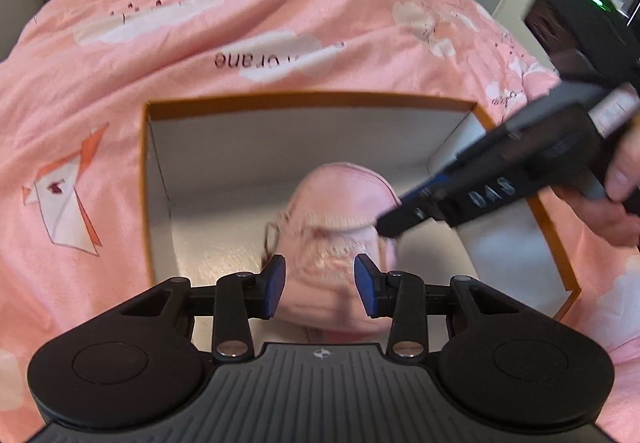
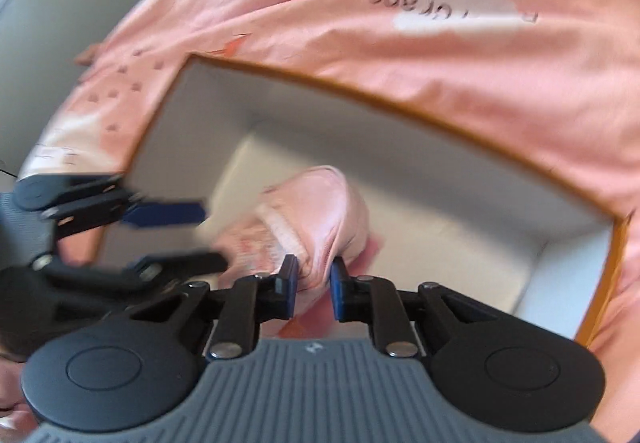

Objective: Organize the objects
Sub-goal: 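Push the backpack upright against the box wall with the right gripper, then withdraw both grippers from the box toward the remaining items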

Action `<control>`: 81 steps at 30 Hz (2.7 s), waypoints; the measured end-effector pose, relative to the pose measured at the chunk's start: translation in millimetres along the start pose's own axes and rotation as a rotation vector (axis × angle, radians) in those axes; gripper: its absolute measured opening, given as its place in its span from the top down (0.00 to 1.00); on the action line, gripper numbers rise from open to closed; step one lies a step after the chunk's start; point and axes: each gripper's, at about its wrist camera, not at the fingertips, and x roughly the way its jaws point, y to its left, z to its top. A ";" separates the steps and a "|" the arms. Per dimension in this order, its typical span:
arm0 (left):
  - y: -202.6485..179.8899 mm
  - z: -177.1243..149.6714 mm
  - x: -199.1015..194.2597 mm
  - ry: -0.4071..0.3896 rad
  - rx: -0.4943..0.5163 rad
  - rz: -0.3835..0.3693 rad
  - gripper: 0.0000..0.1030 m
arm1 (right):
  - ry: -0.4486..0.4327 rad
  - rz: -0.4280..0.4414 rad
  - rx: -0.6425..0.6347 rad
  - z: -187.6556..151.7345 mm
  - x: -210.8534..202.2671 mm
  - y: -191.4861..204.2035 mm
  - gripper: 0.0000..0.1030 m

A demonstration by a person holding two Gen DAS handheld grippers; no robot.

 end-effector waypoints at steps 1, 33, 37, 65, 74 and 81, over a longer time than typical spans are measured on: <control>-1.7 -1.7 3.9 0.009 0.006 0.009 0.56 | 0.016 0.000 0.005 2.4 5.6 -4.4 0.82; 44.5 -25.8 -94.1 -0.180 -0.156 -0.109 0.51 | 0.120 0.265 0.269 -15.5 92.4 16.1 0.49; 53.6 -25.8 -94.2 -0.209 -0.213 -0.056 0.51 | 0.125 0.269 0.320 -16.1 93.7 19.7 0.45; 45.7 -68.4 -101.7 -0.280 -0.365 0.004 0.52 | 0.057 0.201 0.348 -29.6 68.1 40.2 0.47; 9.4 -74.9 -141.1 -0.410 -0.266 0.035 0.36 | -0.182 0.084 0.171 -68.9 -26.0 64.5 0.38; -17.7 -92.4 -152.8 -0.396 -0.172 0.031 0.29 | -0.342 0.031 0.118 -116.0 -48.6 105.8 0.32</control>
